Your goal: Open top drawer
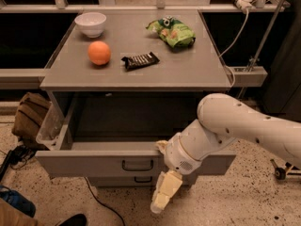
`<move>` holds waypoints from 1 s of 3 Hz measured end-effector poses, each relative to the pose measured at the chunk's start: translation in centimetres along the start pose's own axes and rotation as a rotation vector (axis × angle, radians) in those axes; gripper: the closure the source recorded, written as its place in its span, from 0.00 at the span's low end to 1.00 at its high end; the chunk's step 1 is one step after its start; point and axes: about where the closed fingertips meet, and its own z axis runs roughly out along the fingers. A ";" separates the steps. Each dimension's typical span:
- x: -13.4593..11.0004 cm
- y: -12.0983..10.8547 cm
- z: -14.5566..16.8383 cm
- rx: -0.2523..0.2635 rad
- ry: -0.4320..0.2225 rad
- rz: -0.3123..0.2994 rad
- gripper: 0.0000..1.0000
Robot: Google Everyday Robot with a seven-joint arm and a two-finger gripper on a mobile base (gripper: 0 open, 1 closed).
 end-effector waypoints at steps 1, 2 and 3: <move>0.1 1.4 0.0 -0.015 0.008 0.011 0.00; 0.4 5.1 -0.8 -0.017 0.031 0.040 0.00; 1.0 9.4 -2.0 -0.004 0.048 0.084 0.00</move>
Offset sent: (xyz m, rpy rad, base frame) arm -0.1246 -0.0171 0.0388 -0.0849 0.0864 -0.0568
